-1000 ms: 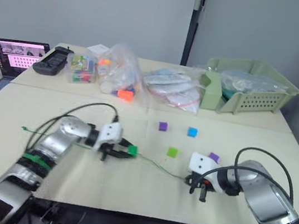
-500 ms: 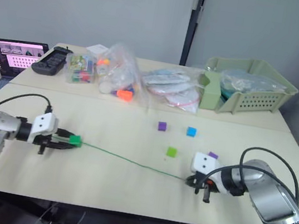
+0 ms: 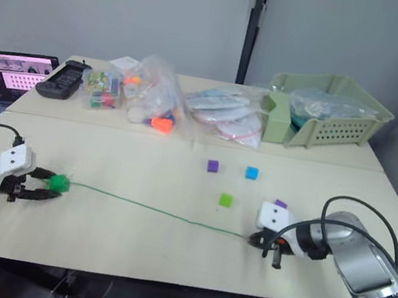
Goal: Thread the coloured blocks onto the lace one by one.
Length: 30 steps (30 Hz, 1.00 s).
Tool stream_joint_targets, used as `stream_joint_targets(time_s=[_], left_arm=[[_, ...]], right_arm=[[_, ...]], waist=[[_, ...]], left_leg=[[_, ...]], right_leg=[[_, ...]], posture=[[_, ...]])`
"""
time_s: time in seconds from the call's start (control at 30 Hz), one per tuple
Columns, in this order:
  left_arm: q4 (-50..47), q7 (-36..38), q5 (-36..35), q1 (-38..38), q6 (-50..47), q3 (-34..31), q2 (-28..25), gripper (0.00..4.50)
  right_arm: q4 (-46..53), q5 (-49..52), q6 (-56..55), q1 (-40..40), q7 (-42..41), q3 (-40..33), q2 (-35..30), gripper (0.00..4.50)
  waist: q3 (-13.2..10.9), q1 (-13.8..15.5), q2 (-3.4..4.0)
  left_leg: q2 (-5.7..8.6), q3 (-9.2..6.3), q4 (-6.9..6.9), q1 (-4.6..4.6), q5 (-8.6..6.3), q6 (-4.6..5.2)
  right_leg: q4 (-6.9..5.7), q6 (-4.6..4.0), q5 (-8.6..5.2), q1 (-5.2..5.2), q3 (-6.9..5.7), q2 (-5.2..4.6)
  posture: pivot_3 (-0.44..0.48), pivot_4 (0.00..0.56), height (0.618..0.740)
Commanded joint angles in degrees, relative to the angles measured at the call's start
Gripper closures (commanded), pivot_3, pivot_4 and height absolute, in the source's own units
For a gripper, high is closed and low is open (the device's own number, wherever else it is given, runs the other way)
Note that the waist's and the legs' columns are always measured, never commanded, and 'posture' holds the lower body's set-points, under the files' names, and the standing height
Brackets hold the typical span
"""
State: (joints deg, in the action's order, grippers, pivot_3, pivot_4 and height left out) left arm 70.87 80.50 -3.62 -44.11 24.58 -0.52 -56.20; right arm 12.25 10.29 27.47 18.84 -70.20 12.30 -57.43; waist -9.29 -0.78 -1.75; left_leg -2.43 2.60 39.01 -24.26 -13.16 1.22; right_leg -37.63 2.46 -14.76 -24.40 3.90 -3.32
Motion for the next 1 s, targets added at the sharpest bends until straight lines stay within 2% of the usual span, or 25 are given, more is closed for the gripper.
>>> stream_joint_targets(time_s=[0.03,0.07,0.23,0.4,0.5,0.57,0.67,0.87,1.0], left_arm=[[-1.7,1.3,-1.8,-6.7,-3.5,-2.9,-1.1,0.38],[-2.8,2.9,-2.5,-8.6,-4.7,-3.3,-0.4,0.02],[-11.3,10.3,-6.1,-12.8,-10.9,-3.3,5.2,0.02],[-29.7,11.9,-10.2,-8.1,-18.8,-0.7,12.1,0.02],[-43.0,8.9,-10.8,-3.2,-24.9,2.9,17.7,0.02],[-47.7,7.4,-10.8,-1.1,-27.2,4.0,19.2,0.02],[-55.5,2.0,-9.8,3.7,-29.5,9.0,26.5,0.02],[-61.0,-4.1,-8.9,7.3,-31.3,15.1,35.7,0.02],[-60.8,-5.5,-7.7,7.7,-30.8,17.4,37.5,0.02]], right_arm=[[0.7,1.2,-0.4,0.9,-0.7,-2.2,-0.3,4.50],[0.7,1.4,-0.3,0.9,-0.8,-2.3,-0.2,4.50],[1.0,2.0,0.3,1.3,-1.0,-2.6,0.2,4.50],[1.8,3.0,1.4,1.8,-0.8,-2.4,0.5,4.50],[3.3,4.0,3.2,2.3,-0.3,-2.5,1.1,4.50],[3.9,4.2,3.9,2.4,-0.2,-2.6,1.3,4.50],[6.3,5.1,6.2,2.7,0.2,-2.8,1.5,4.50],[9.9,6.4,9.7,2.9,1.4,-2.9,1.8,4.50],[10.8,6.9,10.9,2.9,2.0,-3.0,1.7,4.50]], waist=[[0.0,0.6,-0.06],[0.0,0.8,-0.07],[0.0,1.4,-0.06],[0.0,1.1,-0.07],[0.0,0.9,-0.06],[0.0,0.6,-0.07],[0.0,0.2,-0.05],[0.0,0.4,-0.06],[0.0,0.4,-0.06]], left_leg=[[0.02,-0.02,0.03,-0.02,0.01,-0.02],[0.03,-0.02,0.05,-0.03,0.03,-0.05],[0.10,0.01,0.10,-0.03,0.04,-0.07],[0.07,-0.02,0.10,-0.04,0.05,-0.09],[0.09,-0.11,0.09,-0.03,0.05,-0.09],[0.09,-0.16,0.10,-0.03,0.05,-0.09],[0.10,-0.23,0.08,-0.01,0.05,-0.08],[0.26,-0.44,0.18,-0.09,0.05,-0.08],[0.28,-0.49,0.18,-0.05,0.06,-0.08]], right_leg=[[-0.02,0.00,0.00,0.02,0.00,-0.01],[0.03,0.00,0.00,0.03,-0.01,-0.02],[0.06,0.02,-0.01,0.11,0.00,-0.08],[0.03,0.02,0.00,0.09,0.00,-0.05],[-0.04,0.01,0.00,0.10,0.03,-0.05],[-0.04,0.01,0.00,0.10,0.03,-0.04],[-0.07,0.01,0.00,0.12,0.04,-0.01],[-0.05,0.04,0.01,0.17,0.04,-0.06],[-0.05,0.04,0.01,0.21,0.04,-0.06]], posture=[[0.000,0.150,0.733],[0.000,0.150,0.733],[0.000,0.150,0.733],[0.000,0.150,0.733],[0.000,0.150,0.733],[0.000,0.150,0.733],[0.000,0.150,0.733],[0.000,0.150,0.733],[0.000,0.150,0.733]])
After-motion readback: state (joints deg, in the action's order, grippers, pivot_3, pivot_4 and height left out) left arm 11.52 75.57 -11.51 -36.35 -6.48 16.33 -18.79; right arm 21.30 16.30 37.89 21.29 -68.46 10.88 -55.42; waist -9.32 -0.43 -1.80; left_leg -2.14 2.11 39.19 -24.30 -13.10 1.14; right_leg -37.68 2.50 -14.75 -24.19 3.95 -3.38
